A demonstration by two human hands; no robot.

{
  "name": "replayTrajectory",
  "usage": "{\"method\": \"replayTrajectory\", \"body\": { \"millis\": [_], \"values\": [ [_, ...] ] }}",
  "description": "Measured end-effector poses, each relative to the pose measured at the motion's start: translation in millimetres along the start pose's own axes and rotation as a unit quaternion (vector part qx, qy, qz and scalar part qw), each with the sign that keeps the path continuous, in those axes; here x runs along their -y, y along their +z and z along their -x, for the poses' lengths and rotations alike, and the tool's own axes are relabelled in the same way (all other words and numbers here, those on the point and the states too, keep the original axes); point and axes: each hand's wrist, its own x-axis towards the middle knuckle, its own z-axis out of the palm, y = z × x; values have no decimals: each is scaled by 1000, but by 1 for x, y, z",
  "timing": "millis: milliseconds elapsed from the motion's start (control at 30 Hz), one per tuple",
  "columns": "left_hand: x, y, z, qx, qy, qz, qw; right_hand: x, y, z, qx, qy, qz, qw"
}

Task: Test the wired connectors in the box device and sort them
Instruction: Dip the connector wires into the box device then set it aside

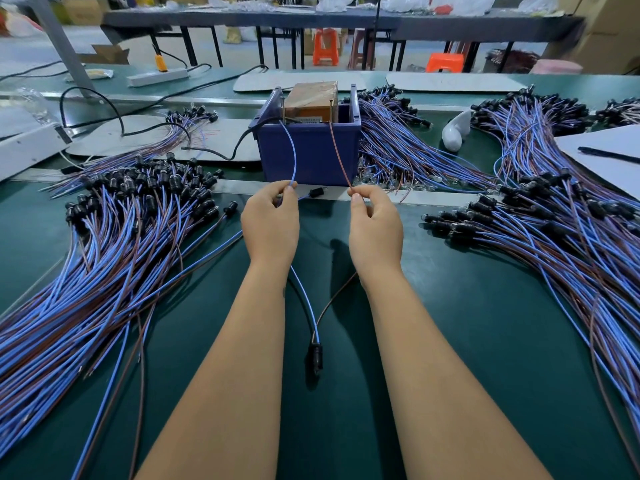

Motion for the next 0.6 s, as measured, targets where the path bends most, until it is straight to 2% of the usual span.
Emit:
{"method": "replayTrajectory", "body": {
  "millis": [600],
  "values": [
    [-2,-2,3,25,-16,14,999,0,0,0,4,-1,-5,1000]
  ]
}}
